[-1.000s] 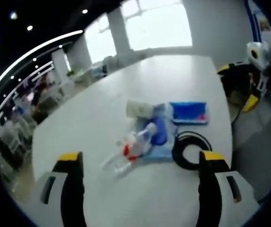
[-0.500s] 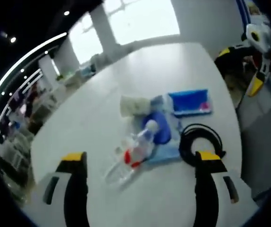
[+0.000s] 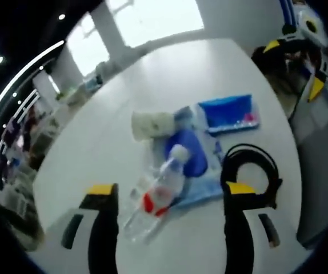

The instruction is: Arrange the tabletop items into an orderly group along one side of the table until the central work area is clear of visible clutter.

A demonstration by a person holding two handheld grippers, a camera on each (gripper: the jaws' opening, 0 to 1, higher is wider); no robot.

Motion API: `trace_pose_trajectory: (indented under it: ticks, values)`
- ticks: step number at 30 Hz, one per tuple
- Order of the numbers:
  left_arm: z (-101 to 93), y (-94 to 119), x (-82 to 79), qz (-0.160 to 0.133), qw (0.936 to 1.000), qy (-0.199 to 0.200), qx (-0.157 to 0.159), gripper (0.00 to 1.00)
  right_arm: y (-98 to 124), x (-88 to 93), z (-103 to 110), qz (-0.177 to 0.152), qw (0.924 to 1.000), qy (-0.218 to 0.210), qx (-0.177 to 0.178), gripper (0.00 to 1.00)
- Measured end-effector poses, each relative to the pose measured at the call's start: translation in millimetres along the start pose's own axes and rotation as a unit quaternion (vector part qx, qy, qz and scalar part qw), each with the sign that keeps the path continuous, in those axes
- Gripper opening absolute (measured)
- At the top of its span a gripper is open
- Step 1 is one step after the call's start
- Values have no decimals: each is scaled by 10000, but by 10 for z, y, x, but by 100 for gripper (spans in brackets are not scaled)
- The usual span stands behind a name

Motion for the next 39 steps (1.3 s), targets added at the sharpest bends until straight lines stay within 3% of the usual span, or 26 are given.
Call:
trace_pose_trajectory:
  ticks: [4, 15, 20, 24, 39]
  values:
    - [5, -96, 40, 227, 9996, -158, 64, 66, 2, 15, -4, 33, 10000, -14, -1, 75]
    - [43, -354, 144, 683, 9962, -536, 99, 63, 3, 40, -16, 98, 9999, -16, 33, 71]
    - [57, -438, 177, 813, 9959, -348, 209, 62, 5, 41, -18, 114, 9999, 24, 44, 68]
    - [63, -487, 233, 962, 9943, -418, 202, 60, 8, 50, -11, 147, 9999, 48, 28, 66]
    - [176, -643, 280, 893, 9932, -733, 160, 59, 10, 51, -30, 154, 9999, 4, 72, 58]
Point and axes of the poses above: the point that each gripper's makers call its tool centre point, and the gripper's own axes: y roughly backward along the fingers, z roughly to its left, x roughly out of its underside, the point moved 1 cm from there along y, roughly backward along the fingers
